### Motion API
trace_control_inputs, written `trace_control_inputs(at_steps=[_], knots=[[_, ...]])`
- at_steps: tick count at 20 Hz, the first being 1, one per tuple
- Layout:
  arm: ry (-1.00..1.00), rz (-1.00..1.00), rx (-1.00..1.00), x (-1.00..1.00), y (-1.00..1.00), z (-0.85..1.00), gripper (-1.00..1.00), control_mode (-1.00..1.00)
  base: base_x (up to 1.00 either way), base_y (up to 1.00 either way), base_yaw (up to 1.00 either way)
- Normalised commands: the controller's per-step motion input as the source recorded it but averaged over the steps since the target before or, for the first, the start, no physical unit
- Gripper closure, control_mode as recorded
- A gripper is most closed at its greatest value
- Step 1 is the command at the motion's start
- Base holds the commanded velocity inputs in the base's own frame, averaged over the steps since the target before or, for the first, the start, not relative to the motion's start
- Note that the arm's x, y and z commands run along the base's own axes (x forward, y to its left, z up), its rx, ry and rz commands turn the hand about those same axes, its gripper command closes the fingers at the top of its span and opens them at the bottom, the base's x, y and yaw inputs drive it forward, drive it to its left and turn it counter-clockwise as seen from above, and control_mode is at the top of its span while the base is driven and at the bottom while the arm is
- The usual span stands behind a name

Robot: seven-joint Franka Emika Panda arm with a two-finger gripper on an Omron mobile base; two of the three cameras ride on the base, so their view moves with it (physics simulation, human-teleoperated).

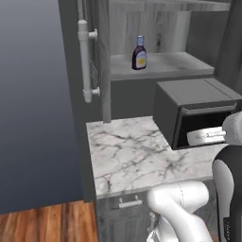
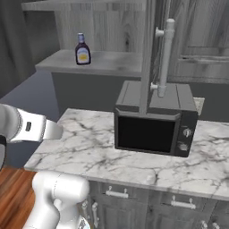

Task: Take 2 condiments from the cabinet and move them on the counter near the stove.Make sure the condiments are lined up with each other, next to each other.

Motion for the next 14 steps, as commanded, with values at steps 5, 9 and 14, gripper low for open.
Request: trace_control_inputs(at_steps=[5,9,14], knots=[[0.0,0.0,0.0,0.0,0.0,0.0,-1.0,1.0,0.71,0.0,0.0],[0.0,0.0,0.0,0.0,0.0,0.0,-1.0,1.0,0.51,0.0,-0.01],[0.0,0.0,0.0,0.0,0.0,0.0,-1.0,1.0,0.02,0.0,-0.01]])
